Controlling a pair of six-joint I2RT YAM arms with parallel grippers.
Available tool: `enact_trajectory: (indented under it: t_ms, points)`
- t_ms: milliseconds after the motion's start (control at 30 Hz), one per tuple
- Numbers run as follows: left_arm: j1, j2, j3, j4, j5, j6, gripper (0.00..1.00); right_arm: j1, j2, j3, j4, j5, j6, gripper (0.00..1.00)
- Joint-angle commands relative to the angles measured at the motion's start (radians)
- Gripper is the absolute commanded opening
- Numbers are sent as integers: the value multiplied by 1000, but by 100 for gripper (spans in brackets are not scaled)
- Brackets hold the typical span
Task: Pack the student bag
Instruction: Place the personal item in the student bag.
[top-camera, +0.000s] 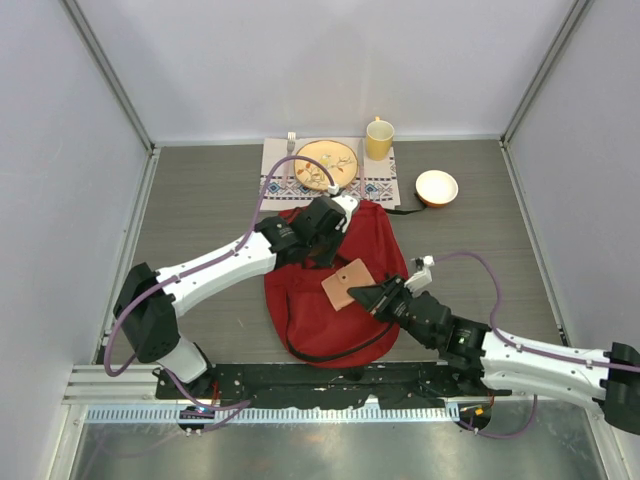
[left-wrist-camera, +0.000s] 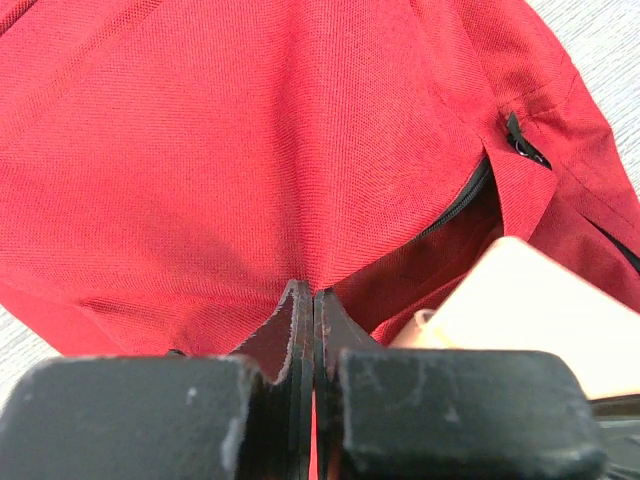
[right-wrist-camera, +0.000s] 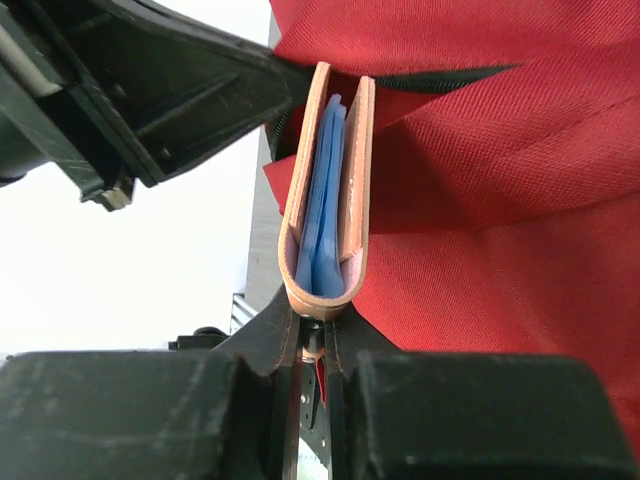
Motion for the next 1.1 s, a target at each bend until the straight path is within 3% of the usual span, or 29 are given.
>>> enact_trajectory:
  t_ms: [0, 233, 533, 733, 800, 1067]
  points:
    - [3, -68, 55, 29, 22, -62, 0, -47, 125, -5, 281, -120, 49, 1]
    - [3, -112, 38, 41, 21, -82, 0, -158, 384, -78, 626, -281, 183, 1]
    - [1, -118, 15, 56, -4, -85, 0, -149, 673, -63, 995, -455, 290, 1]
    - [3, -108, 19, 55, -10, -90, 0, -148, 662, -61, 947, -429, 261, 1]
    - [3, -111, 18, 55, 5, -88, 0, -155, 642, -80, 947, -357, 255, 1]
    - [3, -132, -11, 55, 66, -132, 0, -234, 477, -51, 763, -268, 195, 1]
